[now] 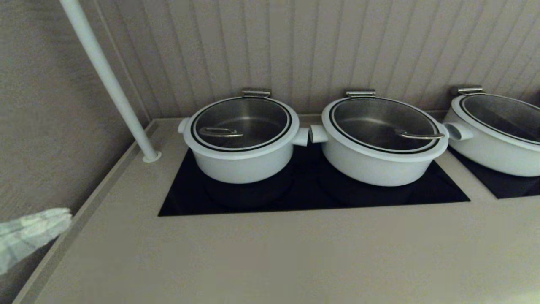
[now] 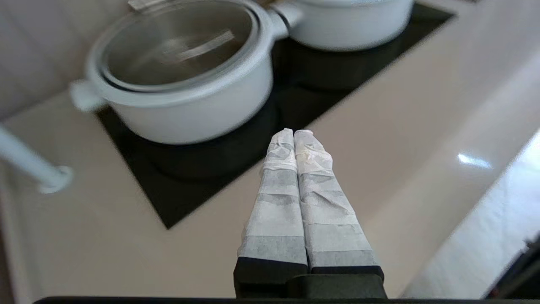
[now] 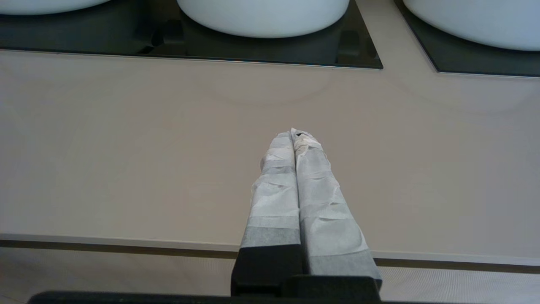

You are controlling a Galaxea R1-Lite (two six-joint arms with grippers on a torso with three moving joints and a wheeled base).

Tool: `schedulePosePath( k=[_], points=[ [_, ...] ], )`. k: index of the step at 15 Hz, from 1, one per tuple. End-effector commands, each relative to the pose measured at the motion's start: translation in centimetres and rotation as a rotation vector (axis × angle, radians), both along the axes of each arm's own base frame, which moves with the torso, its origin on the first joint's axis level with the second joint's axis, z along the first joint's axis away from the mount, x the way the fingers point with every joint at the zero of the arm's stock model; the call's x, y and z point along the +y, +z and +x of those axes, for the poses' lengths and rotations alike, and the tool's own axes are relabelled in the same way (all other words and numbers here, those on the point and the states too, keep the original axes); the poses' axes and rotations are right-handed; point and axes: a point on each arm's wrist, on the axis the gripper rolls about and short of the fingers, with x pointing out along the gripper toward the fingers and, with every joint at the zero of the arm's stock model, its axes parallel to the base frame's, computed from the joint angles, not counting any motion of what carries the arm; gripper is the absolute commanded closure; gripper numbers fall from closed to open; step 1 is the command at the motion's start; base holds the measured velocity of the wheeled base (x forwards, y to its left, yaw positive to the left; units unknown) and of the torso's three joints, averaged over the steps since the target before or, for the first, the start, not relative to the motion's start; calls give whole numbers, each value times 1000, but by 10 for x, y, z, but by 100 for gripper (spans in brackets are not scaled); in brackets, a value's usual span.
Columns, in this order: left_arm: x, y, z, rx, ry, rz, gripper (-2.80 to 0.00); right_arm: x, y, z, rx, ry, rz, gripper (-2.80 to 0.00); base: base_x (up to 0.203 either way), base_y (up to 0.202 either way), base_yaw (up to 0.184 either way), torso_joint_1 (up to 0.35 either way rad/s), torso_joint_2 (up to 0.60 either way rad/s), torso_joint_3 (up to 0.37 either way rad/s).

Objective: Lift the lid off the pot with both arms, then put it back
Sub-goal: Open the food pot lid a small opening with the left arm

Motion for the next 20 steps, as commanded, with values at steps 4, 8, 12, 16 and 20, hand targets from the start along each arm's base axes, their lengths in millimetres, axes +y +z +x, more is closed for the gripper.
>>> schedulePosePath(
  k=[4,8,12,16,20],
  points=[
    [-12,-7,33,118,-76,43,0,0,0,0,-1,1,-1,0,0,0,0,0,0,0],
    [-19,-5,50,107,-107,50,0,0,0,0,-1,1,-1,0,0,0,0,0,0,0],
    [-24,-7,61,112,-118,52,0,0,0,0,-1,1,-1,0,0,0,0,0,0,0],
    [-31,-14,75,171,-143,66,0,0,0,0,-1,1,-1,0,0,0,0,0,0,0],
    [-44,-19,93,172,-181,68,0,0,0,0,0,1,-1,0,0,0,0,0,0,0]
  ],
)
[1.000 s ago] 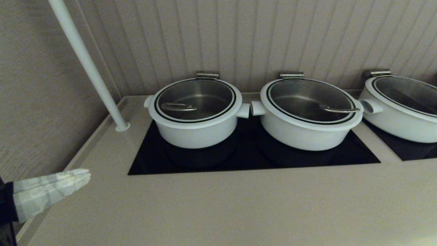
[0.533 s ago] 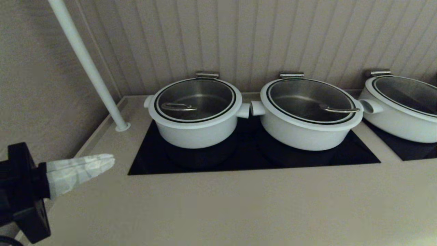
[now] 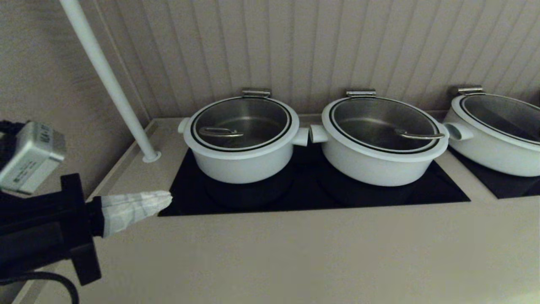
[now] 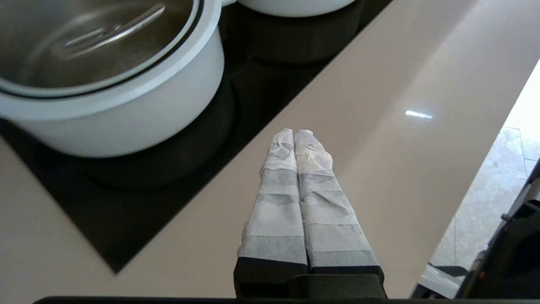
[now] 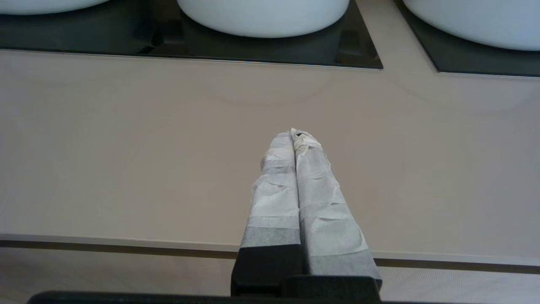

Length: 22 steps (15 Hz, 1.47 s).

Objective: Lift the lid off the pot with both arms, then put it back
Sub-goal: Open the food pot lid a small opening with the left arm

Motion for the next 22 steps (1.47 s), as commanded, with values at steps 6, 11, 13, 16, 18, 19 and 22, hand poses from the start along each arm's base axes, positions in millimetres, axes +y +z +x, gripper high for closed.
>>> schedulePosePath(
  k=[6,11,13,16,18,19,22],
  points=[
    [-17,-16,38,44,-24,11,0,0,0,0,-1,1,-1,0,0,0,0,0,0,0],
    [-22,-21,41,72,-40,15,0,0,0,0,-1,1,-1,0,0,0,0,0,0,0],
    [-23,-21,43,74,-40,18,0,0,0,0,-1,1,-1,0,0,0,0,0,0,0],
    [-27,-18,48,70,-45,18,0,0,0,0,0,1,-1,0,0,0,0,0,0,0],
    [-31,-13,59,61,-42,13,0,0,0,0,-1,1,-1,0,0,0,0,0,0,0],
    [-31,-12,60,60,-42,13,0,0,0,0,-1,1,-1,0,0,0,0,0,0,0],
    [-35,-12,60,57,-56,14,0,0,0,0,-1,1,-1,0,0,0,0,0,0,0]
  ],
)
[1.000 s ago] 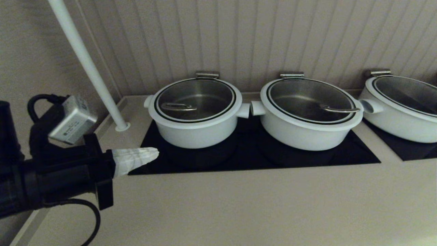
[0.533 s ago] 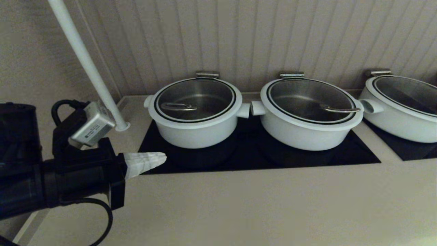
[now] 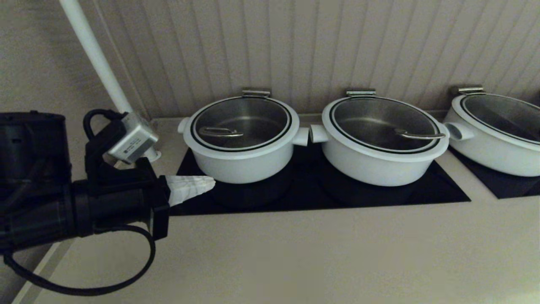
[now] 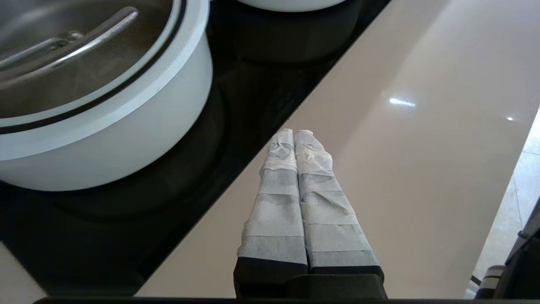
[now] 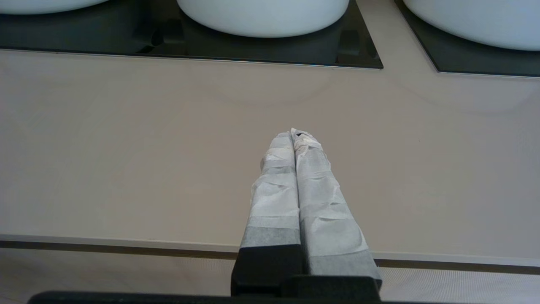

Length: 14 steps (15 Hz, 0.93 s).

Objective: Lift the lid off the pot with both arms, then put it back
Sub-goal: Open the food pot lid a small opening with the left arm

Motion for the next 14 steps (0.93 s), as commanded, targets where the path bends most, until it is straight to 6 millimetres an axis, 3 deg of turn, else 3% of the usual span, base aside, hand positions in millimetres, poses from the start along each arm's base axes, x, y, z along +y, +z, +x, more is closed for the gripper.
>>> schedulePosePath(
  k=[1,14],
  points=[
    [-2,0,2,-2,-8,0,0,0,0,0,-1,1,0,0,0,0,0,0,0,0],
    [-15,-12,26,15,-19,-5,0,0,0,0,-1,1,0,0,0,0,0,0,0,0]
  ],
)
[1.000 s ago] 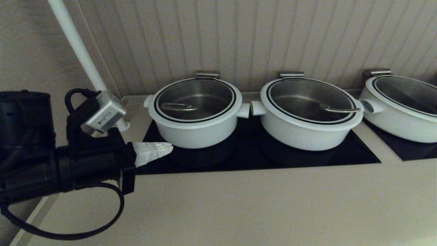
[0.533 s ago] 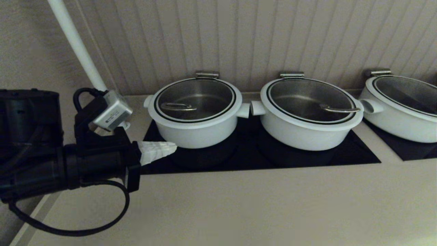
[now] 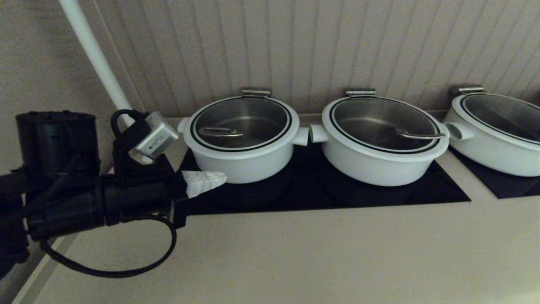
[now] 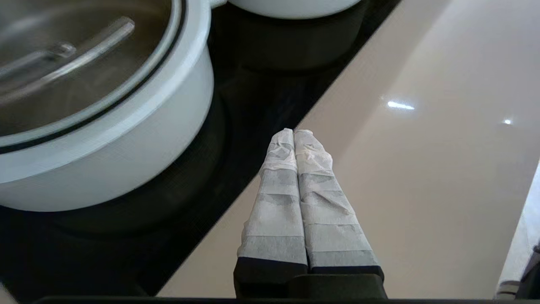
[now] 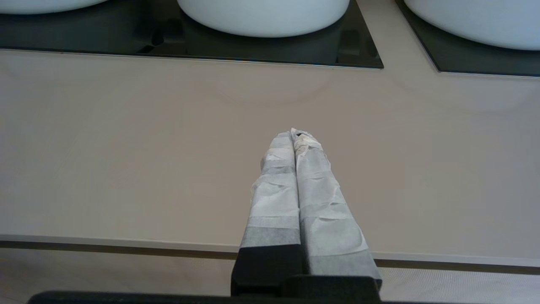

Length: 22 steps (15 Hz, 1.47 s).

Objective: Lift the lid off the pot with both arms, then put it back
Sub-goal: Open the food pot lid a small opening with the left arm

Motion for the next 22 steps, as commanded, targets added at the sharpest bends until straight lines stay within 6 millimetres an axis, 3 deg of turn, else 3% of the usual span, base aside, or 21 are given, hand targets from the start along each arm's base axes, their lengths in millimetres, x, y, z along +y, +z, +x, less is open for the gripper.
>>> schedulePosePath(
  k=[1,12,22],
  points=[
    [-5,-5,7,19,-10,7,0,0,0,0,0,1,-1,0,0,0,0,0,0,0],
    [-11,-6,25,55,103,-7,0,0,0,0,-1,1,-1,0,0,0,0,0,0,0],
    [-21,-4,53,93,174,-52,0,0,0,0,-1,1,-1,0,0,0,0,0,0,0]
  ],
)
